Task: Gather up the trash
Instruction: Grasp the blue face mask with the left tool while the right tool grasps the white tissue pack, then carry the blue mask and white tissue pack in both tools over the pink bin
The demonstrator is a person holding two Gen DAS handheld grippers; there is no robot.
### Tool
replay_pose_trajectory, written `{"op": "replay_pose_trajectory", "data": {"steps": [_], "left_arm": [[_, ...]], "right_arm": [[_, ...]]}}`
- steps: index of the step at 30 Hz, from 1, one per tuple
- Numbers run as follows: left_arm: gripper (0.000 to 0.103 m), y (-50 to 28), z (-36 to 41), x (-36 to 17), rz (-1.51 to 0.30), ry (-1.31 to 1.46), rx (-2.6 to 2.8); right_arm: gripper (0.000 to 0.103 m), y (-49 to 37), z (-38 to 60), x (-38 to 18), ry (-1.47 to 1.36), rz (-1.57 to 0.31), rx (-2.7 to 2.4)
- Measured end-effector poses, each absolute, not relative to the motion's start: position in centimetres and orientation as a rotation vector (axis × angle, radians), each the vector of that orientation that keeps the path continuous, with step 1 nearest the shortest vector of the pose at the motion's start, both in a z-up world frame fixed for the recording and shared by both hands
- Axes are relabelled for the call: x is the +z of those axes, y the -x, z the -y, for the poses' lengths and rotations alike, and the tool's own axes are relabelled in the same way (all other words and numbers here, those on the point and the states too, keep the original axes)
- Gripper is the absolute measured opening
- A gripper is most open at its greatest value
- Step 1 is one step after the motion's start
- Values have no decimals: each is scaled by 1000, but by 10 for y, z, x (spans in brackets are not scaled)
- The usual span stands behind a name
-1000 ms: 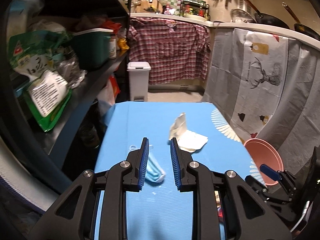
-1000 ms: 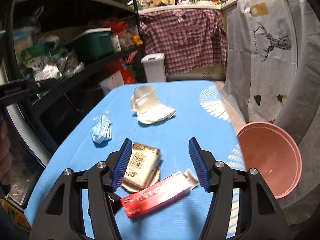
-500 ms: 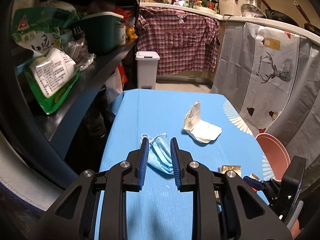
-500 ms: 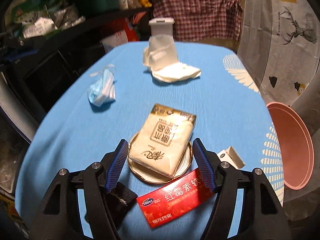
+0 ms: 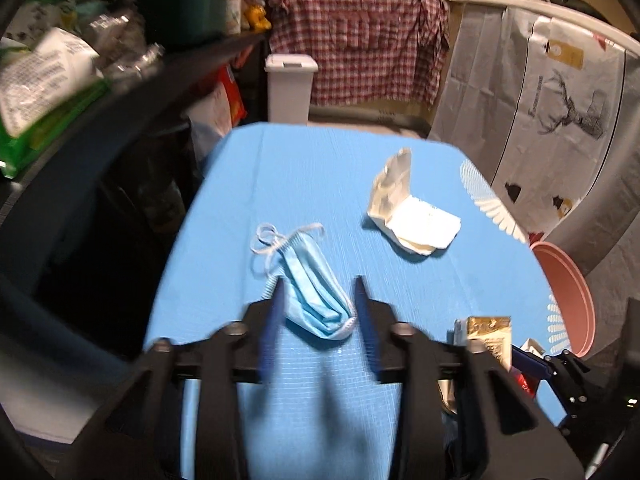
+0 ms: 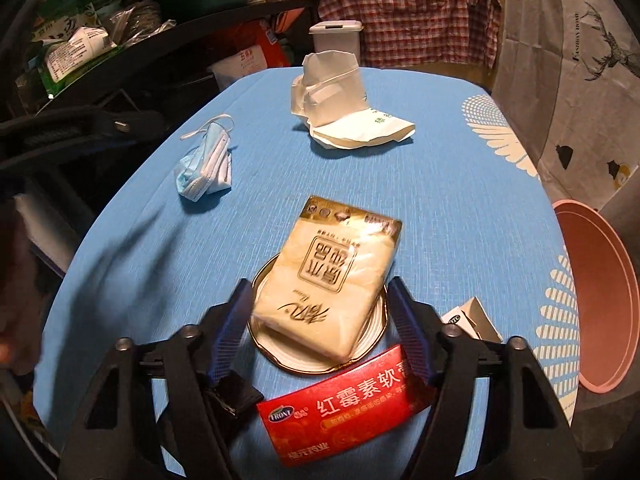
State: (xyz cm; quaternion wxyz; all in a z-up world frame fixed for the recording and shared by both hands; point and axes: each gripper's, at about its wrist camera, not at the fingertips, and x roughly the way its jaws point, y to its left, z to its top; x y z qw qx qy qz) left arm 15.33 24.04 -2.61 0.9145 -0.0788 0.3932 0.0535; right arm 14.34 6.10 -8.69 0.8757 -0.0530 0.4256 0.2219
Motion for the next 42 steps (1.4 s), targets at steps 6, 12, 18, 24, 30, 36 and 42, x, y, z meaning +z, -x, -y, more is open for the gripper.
{"op": "replay_pose_trajectory", "data": {"steps": [6,12,18,24,30,36,42], "left_arm": [[53,-173,-237,-52,-893,169,147],[54,-185,-246,-77,-992,239,191],[42,-186,-245,-78,-985,249,192],[20,-182,-239,-66,-955,202,181],[18,-175,-239,-50,-925,193,168],[18,-165,-239,-39,-904,190,154],[18,-154,-242,-31,-877,181,151]], "right_arm": [[58,-150,-47,-84,71,-897,482],[57,-154,-36,-77,43,-879,494],[55,-154,-32,-73,26,-859,517],[52,-153,-30,-75,32,-856,517],[54,-150,-31,-79,68,-863,504],[65,-149,-40,-85,136,-867,482],[63,-149,-46,-88,186,-861,449]]}}
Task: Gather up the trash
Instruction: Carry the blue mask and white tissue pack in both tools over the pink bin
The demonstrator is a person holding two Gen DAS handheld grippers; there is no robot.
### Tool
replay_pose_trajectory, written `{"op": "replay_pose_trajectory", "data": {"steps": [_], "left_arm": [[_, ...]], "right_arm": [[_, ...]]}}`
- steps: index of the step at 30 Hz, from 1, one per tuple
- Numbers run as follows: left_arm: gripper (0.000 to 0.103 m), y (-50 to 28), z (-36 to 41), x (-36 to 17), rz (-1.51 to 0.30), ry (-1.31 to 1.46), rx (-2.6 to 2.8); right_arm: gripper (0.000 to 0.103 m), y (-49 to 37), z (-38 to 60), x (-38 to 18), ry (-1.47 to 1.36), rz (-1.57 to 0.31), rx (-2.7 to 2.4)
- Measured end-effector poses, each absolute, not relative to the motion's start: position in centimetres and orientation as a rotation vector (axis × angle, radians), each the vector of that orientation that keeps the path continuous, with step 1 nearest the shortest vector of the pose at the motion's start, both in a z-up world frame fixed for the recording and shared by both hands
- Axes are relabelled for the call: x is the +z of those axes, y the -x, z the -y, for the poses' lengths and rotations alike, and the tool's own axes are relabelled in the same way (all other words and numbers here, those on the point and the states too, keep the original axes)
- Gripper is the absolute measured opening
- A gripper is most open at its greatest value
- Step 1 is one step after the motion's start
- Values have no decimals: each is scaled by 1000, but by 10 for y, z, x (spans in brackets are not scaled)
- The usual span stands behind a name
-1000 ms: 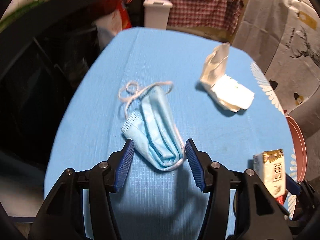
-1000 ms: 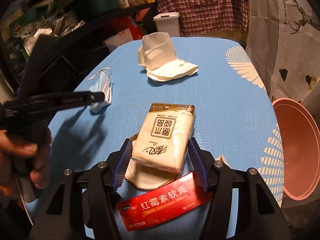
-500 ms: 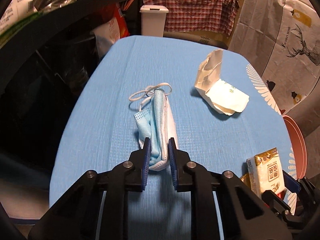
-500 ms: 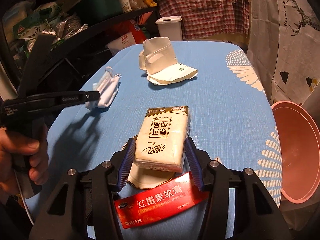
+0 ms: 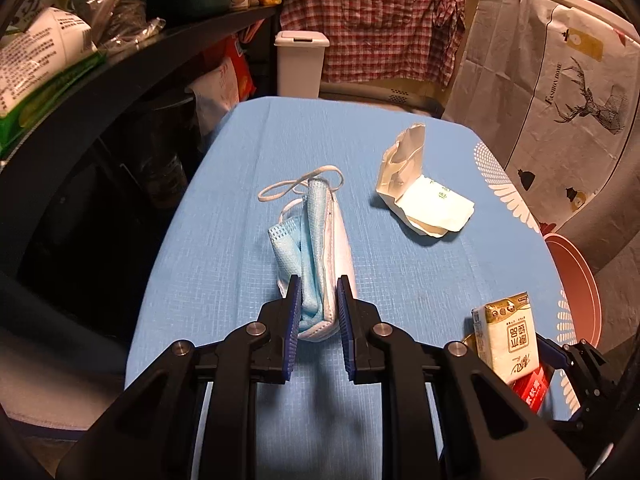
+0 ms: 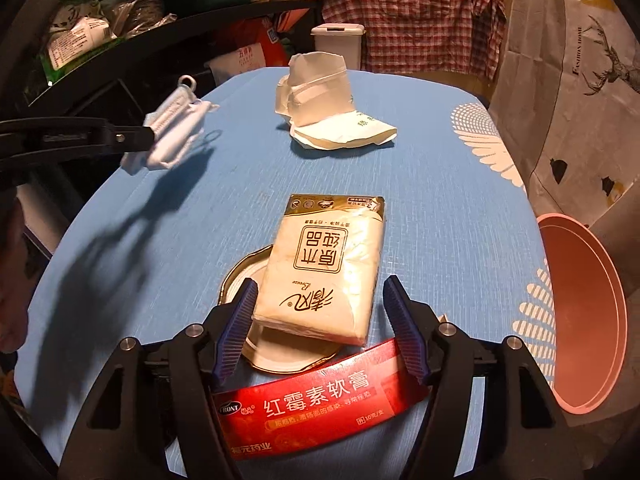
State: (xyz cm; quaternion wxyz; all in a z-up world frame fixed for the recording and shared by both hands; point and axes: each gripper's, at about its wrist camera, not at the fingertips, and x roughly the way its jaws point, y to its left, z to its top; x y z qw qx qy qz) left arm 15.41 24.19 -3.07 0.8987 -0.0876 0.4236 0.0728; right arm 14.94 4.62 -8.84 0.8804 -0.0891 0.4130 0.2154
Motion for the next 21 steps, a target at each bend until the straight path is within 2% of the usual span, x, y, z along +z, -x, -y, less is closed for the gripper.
{"op": "replay_pose_trajectory", "data": {"steps": [2,5,21], "left_arm": [[18,-152,-240,-28,-868,176,153],[18,-148,-239,-21,-850,173,151],[18,-119,-213,19,-742,152,119]], "right_arm": [[56,-149,-47,-89,197,-861,442],[54,-147,-42,-86,177,-857,438],[53,-115,6,-21,84,-698,425]]}}
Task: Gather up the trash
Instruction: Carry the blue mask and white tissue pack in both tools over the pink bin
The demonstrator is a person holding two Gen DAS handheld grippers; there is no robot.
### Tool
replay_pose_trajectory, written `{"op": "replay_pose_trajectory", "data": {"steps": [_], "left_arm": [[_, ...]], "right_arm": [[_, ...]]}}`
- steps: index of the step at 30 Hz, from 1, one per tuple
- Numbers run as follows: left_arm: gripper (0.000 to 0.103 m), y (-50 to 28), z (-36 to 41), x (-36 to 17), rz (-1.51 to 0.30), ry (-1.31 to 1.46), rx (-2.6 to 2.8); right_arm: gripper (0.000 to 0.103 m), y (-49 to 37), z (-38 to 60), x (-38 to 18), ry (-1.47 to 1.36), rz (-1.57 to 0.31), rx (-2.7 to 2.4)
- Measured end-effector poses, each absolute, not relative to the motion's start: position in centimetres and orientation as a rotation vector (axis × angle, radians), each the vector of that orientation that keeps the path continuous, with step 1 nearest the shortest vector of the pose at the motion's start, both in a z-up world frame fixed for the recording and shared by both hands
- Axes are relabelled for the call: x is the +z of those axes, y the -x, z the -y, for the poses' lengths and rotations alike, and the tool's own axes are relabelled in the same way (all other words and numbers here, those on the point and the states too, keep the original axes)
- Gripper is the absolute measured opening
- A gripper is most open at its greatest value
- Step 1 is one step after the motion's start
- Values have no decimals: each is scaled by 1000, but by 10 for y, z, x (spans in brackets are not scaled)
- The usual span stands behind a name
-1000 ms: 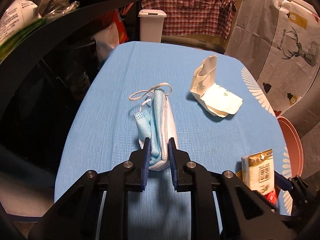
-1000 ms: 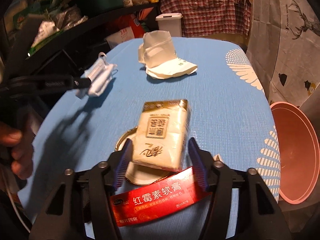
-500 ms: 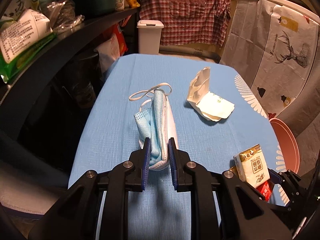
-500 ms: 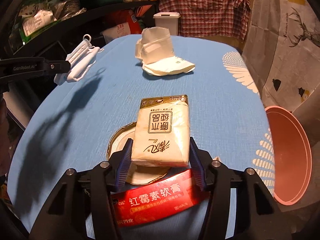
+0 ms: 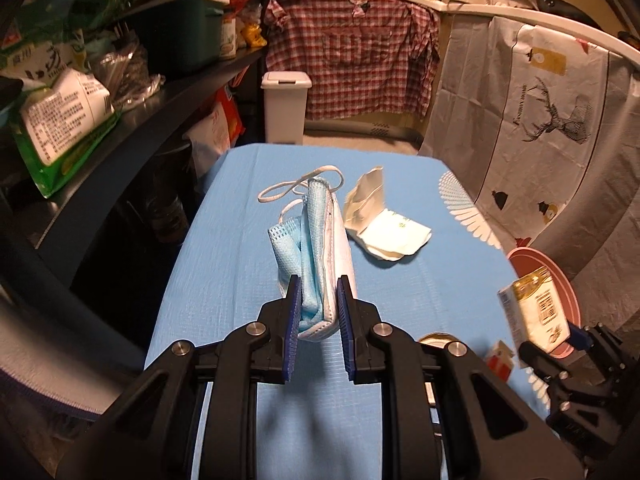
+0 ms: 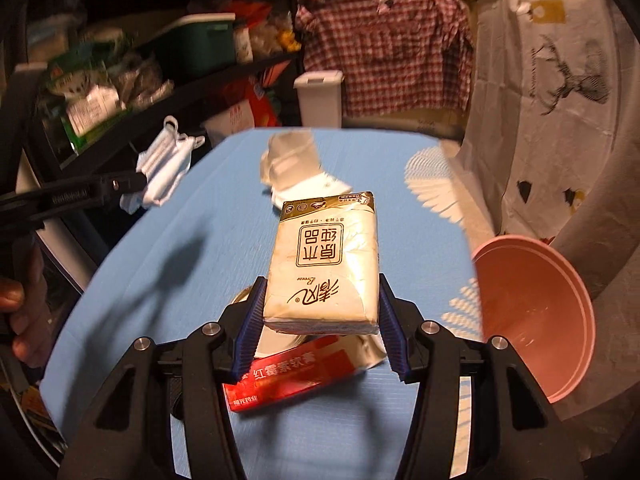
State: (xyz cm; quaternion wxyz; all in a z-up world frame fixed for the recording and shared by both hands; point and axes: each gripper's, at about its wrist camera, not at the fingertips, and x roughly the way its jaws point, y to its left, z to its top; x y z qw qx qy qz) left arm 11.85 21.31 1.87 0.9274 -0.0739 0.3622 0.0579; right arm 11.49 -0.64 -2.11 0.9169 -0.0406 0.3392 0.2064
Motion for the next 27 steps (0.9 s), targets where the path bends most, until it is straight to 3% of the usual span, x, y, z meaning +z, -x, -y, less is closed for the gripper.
{"op": "replay_pose_trajectory", "data": {"steps": [19,27], "left_arm": [[18,-95,-160,56,-623,121,35],[18,-99,-139,56,-620,100,-7]], "right_arm": [[53,-110,121,64,39,-519,303],[53,-113,175,67,33,-451,218]]}}
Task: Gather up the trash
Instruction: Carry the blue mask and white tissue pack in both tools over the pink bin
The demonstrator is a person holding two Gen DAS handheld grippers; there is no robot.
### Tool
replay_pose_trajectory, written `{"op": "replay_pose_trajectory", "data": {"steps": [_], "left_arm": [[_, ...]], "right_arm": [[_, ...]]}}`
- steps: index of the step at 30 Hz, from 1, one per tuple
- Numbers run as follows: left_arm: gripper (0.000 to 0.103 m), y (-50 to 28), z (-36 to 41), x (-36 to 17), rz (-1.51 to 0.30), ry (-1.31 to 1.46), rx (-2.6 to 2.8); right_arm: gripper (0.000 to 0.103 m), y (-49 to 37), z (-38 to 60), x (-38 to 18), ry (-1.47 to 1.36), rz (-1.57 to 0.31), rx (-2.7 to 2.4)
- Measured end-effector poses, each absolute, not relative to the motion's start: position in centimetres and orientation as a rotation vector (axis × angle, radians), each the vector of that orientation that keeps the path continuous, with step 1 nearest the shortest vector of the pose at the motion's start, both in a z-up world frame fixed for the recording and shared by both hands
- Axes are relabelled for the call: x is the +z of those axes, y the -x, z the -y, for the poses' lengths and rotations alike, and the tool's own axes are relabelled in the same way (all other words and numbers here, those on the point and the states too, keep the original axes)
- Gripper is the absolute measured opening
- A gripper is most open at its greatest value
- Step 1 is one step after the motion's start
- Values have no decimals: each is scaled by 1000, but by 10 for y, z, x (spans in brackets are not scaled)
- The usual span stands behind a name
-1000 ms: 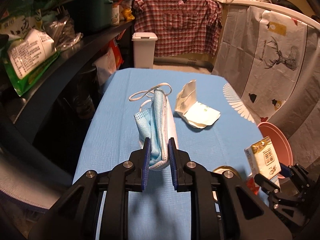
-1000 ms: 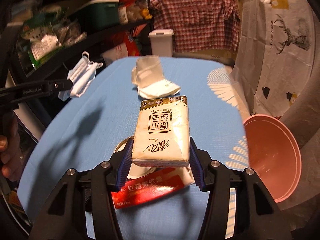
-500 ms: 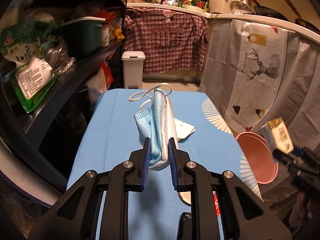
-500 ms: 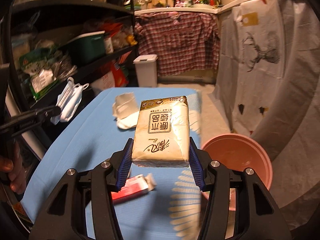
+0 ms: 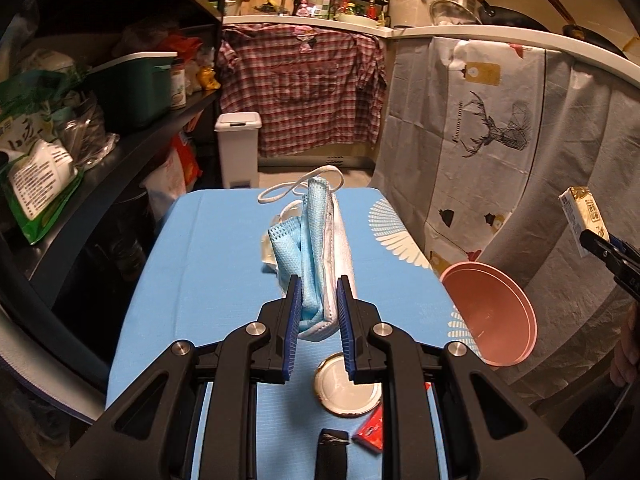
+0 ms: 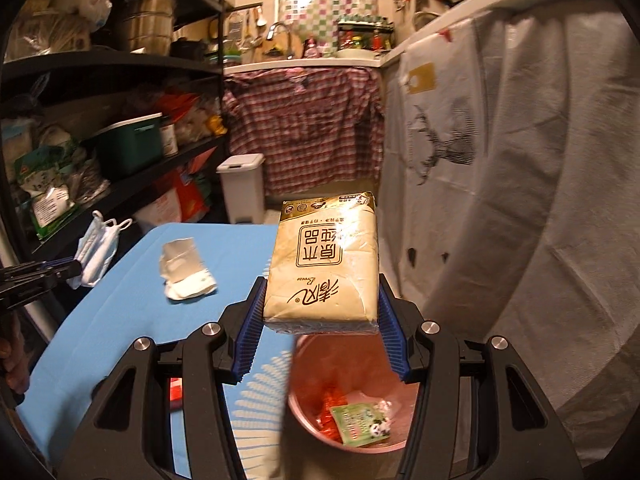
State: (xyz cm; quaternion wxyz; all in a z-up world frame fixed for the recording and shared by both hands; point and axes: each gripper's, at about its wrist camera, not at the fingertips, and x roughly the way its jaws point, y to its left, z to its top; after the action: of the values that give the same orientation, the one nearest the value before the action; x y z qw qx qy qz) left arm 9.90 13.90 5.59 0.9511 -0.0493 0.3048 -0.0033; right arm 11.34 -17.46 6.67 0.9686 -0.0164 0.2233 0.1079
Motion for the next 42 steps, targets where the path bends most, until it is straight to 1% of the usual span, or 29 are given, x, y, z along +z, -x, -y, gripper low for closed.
{"op": "replay_pose_trajectory", "data": {"steps": [9,21,42], "left_arm": [[18,-109,-115,51,-620,81,-39],[18,-126,-81,43,-619,60,-94],[18,-151,-44,26,-645,26,-149]], "right_arm": [[53,-122,196,43,-7,-480,175],[53,-131,211,32,-19,-493,144],[53,-142,222,19,-27,-515,121]]}}
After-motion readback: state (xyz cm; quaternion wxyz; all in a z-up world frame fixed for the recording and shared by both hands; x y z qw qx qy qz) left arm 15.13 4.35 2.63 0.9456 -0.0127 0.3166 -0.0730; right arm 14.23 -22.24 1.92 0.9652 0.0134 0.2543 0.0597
